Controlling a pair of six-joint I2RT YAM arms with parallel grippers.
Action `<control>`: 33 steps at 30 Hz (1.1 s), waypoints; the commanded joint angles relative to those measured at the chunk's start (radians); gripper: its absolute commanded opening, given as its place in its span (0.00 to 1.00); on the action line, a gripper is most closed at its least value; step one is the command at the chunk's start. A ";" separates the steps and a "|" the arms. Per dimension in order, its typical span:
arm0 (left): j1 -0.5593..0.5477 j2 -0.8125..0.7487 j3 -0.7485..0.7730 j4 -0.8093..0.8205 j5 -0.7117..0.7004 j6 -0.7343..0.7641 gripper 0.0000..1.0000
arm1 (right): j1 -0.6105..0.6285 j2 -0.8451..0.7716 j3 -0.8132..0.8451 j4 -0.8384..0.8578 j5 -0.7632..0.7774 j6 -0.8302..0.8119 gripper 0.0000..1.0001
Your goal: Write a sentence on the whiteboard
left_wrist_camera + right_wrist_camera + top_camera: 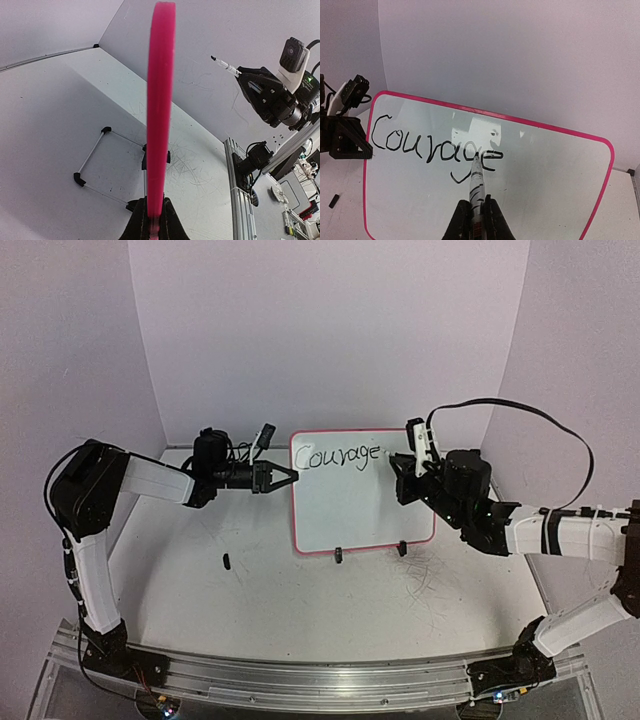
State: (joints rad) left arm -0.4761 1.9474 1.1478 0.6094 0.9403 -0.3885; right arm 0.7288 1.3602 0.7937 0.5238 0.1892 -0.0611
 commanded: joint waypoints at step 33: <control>-0.019 -0.075 -0.023 -0.016 0.004 0.044 0.00 | -0.010 0.040 0.037 -0.023 0.134 -0.014 0.00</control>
State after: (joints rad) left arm -0.4816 1.9351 1.1362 0.5988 0.9203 -0.3664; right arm 0.7284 1.4063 0.8089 0.4839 0.2630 -0.0647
